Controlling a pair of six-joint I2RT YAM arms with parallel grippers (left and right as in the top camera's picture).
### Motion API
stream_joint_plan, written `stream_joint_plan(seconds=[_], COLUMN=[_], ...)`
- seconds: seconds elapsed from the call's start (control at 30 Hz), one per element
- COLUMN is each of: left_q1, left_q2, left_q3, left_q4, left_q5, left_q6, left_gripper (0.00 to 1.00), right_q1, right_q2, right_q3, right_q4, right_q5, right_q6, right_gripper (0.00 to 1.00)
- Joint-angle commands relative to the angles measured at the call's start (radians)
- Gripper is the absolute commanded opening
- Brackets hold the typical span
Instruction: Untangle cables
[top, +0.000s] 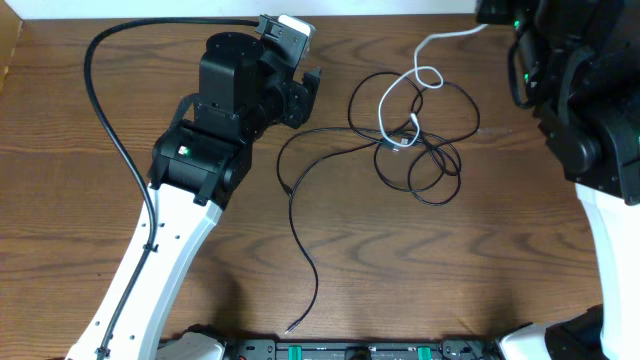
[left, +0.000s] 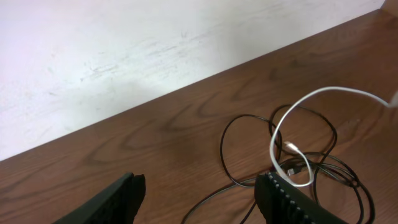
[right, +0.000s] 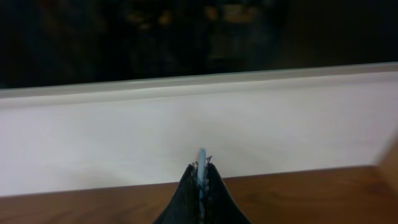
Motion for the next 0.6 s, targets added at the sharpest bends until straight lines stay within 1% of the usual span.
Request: stream_joint_plan(seconds=[0.0, 0.2, 0.33, 0.57], left_q1=[0.003, 0.003, 0.003, 0.003], left_q2=[-0.014, -0.014, -0.014, -0.012], left_q3=[0.005, 0.005, 0.005, 0.005], left_q4=[0.0, -0.002, -0.002, -0.003], left_q5=[0.014, 0.013, 0.014, 0.014], left_q6=[-0.005, -0.005, -0.005, -0.005], left_gripper=[0.61, 0.61, 0.61, 0.61], right_q1=[-0.041, -0.16, -0.264, -0.403], right_q2=[-0.013, -0.013, -0.013, -0.01], right_q3=[0.02, 0.02, 0.02, 0.022], right_q4=[-0.013, -0.079, -0.117, -0.193], right_q5=[0.13, 0.156, 0.156, 0.153], right_q6=[-0.06, -0.061, -0.062, -0.091], right_gripper=[0.01, 0.01, 0.01, 0.01])
